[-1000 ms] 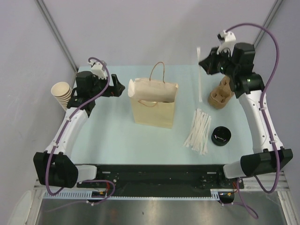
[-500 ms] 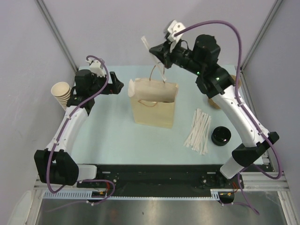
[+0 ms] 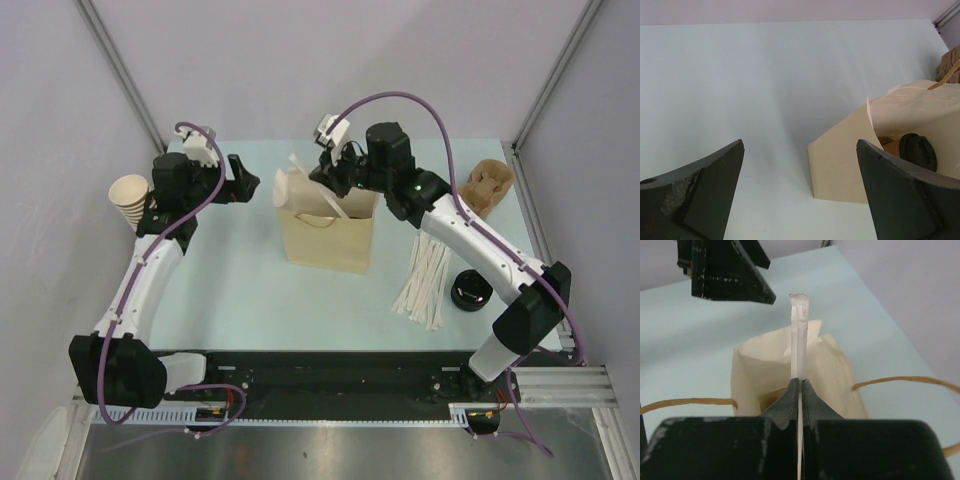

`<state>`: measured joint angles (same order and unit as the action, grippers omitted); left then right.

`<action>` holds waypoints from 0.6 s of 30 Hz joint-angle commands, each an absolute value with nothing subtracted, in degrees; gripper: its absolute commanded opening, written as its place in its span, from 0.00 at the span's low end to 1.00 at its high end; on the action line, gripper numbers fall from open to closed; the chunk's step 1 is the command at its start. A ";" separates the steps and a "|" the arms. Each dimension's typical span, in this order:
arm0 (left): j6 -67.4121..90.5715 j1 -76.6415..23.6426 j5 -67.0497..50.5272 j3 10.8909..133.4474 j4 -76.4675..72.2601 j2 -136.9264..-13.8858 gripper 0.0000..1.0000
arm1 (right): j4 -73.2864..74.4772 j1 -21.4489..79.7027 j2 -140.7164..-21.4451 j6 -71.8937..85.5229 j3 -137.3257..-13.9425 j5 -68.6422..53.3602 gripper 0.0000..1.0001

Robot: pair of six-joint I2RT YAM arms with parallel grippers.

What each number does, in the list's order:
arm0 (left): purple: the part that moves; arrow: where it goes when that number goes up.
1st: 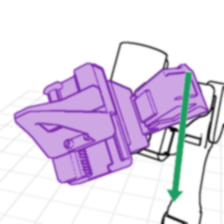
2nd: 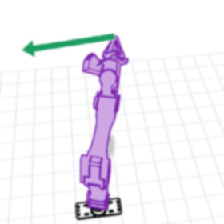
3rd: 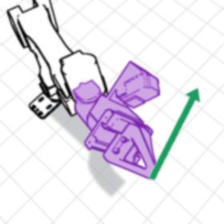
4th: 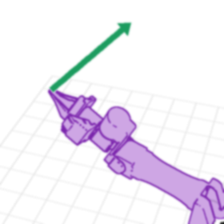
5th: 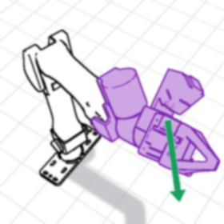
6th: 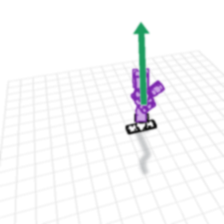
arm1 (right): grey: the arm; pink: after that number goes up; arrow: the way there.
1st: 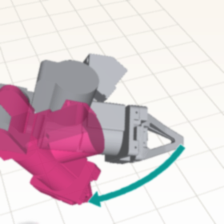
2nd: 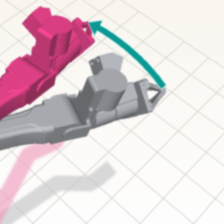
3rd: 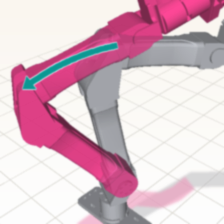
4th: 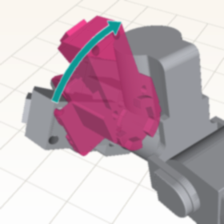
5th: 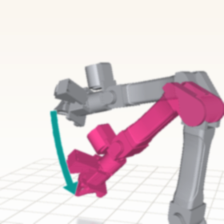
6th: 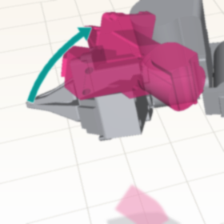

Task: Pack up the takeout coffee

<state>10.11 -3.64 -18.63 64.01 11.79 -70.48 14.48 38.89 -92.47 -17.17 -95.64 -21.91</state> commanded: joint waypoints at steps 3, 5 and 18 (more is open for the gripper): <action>10.99 -2.90 -19.25 63.37 10.64 -68.73 1.00 | 14.32 39.47 -88.16 -14.41 -90.97 -22.76 0.00; 10.81 -2.90 -19.25 63.37 10.72 -68.91 1.00 | 16.17 39.11 -87.98 -14.76 -89.66 -23.11 0.00; 9.32 -2.90 -19.51 65.39 13.97 -69.70 0.99 | 20.04 37.44 -84.73 -14.68 -90.00 -22.41 0.46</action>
<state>10.04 -3.44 -18.68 63.46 12.71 -70.39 21.02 37.76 -88.51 -14.94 -88.92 -22.94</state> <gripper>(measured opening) 0.994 0.413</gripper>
